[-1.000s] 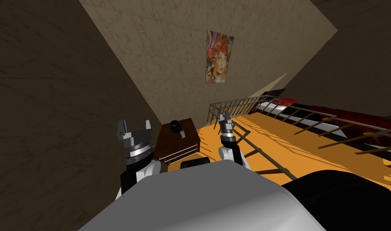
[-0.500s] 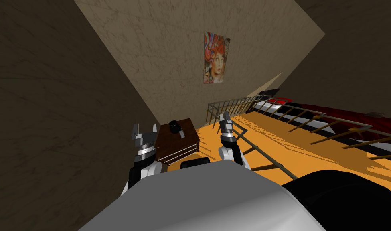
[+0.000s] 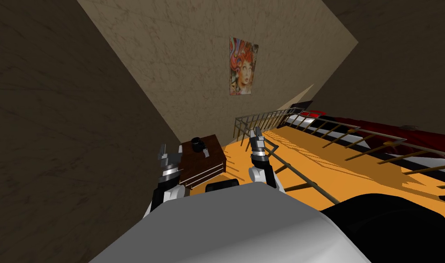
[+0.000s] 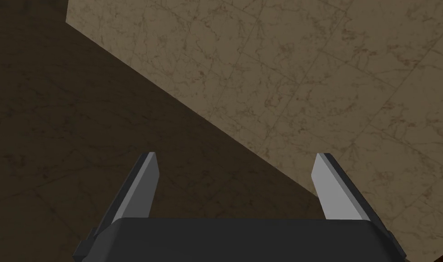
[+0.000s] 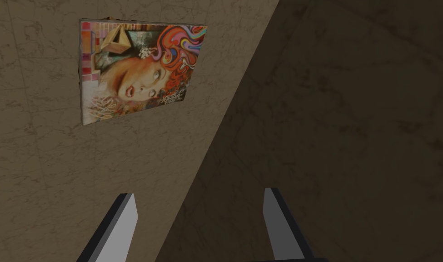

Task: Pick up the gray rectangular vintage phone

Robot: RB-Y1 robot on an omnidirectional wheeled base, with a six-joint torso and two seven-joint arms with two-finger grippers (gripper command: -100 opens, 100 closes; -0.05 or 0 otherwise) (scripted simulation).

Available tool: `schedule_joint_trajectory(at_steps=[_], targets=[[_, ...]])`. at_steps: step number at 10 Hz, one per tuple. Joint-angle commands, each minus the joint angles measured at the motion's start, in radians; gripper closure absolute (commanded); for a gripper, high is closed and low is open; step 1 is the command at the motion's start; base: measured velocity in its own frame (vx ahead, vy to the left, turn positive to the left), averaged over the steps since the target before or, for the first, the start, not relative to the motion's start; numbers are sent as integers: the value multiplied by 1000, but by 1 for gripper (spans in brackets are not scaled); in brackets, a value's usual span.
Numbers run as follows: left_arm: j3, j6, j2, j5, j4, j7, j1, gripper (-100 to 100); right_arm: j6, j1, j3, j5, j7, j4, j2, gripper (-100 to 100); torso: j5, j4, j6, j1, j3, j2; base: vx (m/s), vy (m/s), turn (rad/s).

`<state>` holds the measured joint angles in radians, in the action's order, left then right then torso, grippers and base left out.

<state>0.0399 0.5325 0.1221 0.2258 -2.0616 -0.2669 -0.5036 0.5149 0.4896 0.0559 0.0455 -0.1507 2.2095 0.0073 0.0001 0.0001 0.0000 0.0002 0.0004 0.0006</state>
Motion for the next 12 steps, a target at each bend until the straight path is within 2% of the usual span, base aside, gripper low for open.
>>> schedule_joint_trajectory(at_steps=[1, 4, 5, 6, 7, 8, 9, 10, 11, 12], targets=[[1, -2, 4, 9, 37, -10, 4, -100, 0, 0, 0, 0, 0, 0, 0, 0, 0, 0, 0, 0, 0, 0, -11, -2, -32], [-5, -9, 22, 51, 132, -51, 32, -100, 0, 0, 0, 0, 0, 0, 0, 0, 0, 0, 0, 0, 0, 0, -13, -8, -58], [-5, -9, 22, 51, 147, -51, 32, -100, 0, 0, 0, 0, 0, 0, 0, 0, 0, 0, 0, -1, 0, 0, -11, -8, -35], [-8, -12, 28, 73, 184, -74, 49, -100, 0, 0, 0, 0, 0, 0, 0, 0, 0, 0, 0, -1, 0, 0, -14, -12, -67], [-8, -12, 28, 73, 206, -74, 49, -100, 0, 0, 0, 0, 0, 0, 0, 0, 0, 0, 0, -1, 0, 0, -10, -10, -38], [-12, -15, 33, 96, 233, -98, 67, -100, 0, 0, 0, 0, 0, 0, 0, 0, 0, 0, 0, -1, 0, 0, -13, -18, -75], [-12, -15, 33, 96, 264, -98, 67, -100, 0, 0, 0, 0, 0, 0, 0, 0, 0, 0, 0, -1, 0, 0, -10, -15, -35], [-12, -15, 33, 96, 266, -98, 67, -100, 0, 0, 0, 0, 0, 0, 0, 0, 0, 0, 0, -1, 0, 0, -3, -5, 11], [-17, -18, 36, 121, 306, -124, 88, -100, 0, 0, 0, 0, 0, 0, 0, 0, 0, 0, 0, 0, 0, 0, -9, -11, -79], [-17, -18, 36, 121, 328, -124, 88, -100, 0, 0, 0, 0, 0, 0, 0, 0, 0, 0, 0, -1, 0, -1, -7, -10, -46]])
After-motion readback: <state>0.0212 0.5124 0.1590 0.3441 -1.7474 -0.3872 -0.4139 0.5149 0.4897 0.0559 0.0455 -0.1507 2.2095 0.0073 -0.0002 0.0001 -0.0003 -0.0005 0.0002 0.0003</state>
